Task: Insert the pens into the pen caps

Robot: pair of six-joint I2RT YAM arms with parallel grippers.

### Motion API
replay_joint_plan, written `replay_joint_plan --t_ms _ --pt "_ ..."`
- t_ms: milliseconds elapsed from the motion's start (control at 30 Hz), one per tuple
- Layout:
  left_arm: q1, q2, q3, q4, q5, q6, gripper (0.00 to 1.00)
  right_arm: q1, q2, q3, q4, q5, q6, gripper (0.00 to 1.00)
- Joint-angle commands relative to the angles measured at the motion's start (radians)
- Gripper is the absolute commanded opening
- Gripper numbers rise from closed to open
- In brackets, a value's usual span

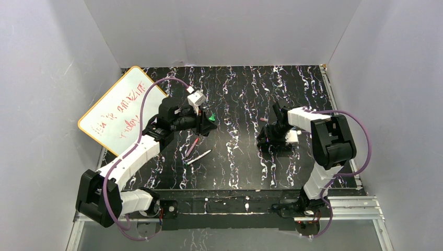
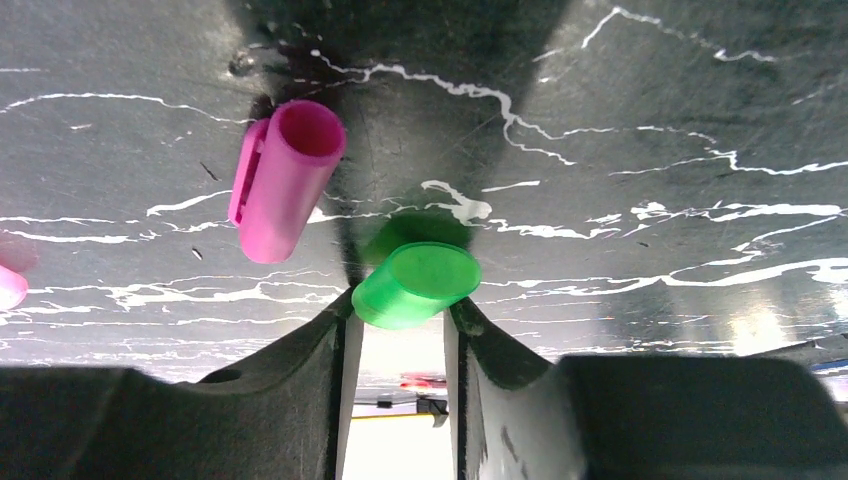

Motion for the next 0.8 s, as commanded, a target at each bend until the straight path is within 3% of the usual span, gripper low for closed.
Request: replay_joint_plan --t_ms 0,167,400,600,767 --pt "-0.004 0.0 0.036 -0.004 0.004 0.011 0.0 0.001 0.053 -0.036 0.006 0.083 0.0 0.39" --pt "-0.004 -0.001 0.036 -0.004 0.004 0.011 0.0 0.001 0.049 -0.032 0.01 0.086 -0.016 0.39" --pt "-0.005 -0.003 0.036 -0.004 0.002 0.012 0.0 0.002 -0.016 -0.011 0.082 0.159 -0.074 0.69" --pt "-0.004 -0.003 0.036 -0.005 0.004 0.012 0.0 -0.002 -0.071 0.006 0.059 0.243 -0.084 0.83" --pt "-0.004 -0.005 0.035 -0.005 0.003 0.012 0.0 -0.025 -0.094 -0.018 0.018 0.239 -0.067 0.82"
